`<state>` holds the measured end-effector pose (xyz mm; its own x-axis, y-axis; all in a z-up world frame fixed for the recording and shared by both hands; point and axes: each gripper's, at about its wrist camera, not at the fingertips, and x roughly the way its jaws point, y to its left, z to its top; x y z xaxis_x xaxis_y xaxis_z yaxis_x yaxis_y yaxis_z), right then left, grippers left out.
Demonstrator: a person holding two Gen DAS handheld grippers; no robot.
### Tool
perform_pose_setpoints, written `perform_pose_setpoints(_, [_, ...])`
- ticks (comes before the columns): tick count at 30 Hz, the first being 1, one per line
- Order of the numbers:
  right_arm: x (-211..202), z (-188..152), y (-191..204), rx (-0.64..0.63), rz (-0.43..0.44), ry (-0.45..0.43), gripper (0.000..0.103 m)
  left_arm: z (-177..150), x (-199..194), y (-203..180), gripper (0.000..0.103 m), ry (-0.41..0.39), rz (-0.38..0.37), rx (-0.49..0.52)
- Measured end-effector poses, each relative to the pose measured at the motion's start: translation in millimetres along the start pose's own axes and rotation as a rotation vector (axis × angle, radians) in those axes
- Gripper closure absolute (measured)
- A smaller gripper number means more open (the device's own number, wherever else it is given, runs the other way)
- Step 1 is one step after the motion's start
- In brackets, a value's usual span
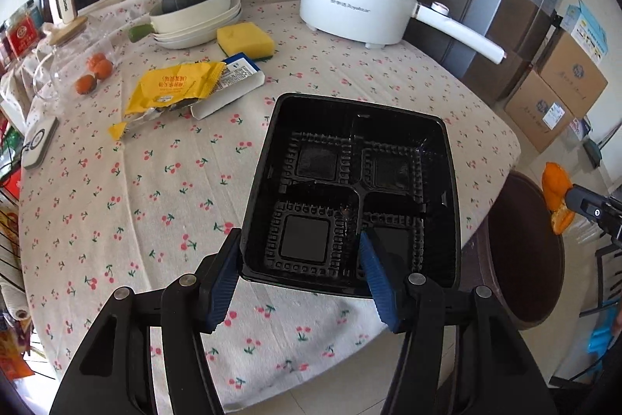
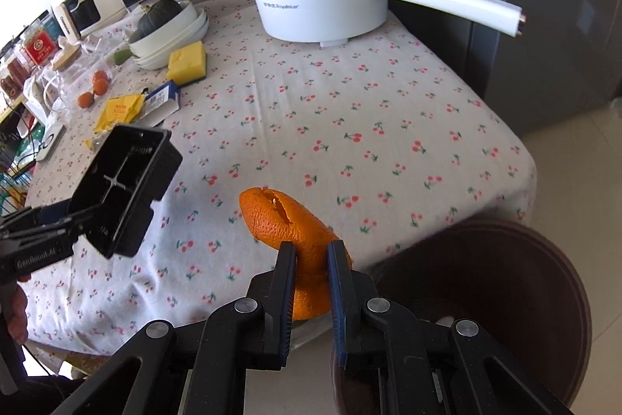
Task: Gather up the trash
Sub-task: 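Carry the tray and peel over the bin and open both grippers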
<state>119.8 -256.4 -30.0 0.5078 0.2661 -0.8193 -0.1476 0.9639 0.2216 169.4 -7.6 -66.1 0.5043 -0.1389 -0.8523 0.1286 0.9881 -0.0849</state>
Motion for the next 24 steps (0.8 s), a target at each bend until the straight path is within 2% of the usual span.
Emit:
perform_pose_setpoints(7, [-24,-32,-21,0.079,-0.044,0.001,0.089,-23,-10,-25,0.041,0.022,-0.073,0.004])
perform_pose_setpoints(14, [-54,-57,-59,0.125,-0.108,-0.033,0.088,-31,-8,-94,0.041,0.025,-0.149,0.116])
perform_pose_setpoints(24, [-67,-103,-121,0.195,-0.197,0.018,0.088,-46,21,-193,0.04,0.048,-0.231,0.254])
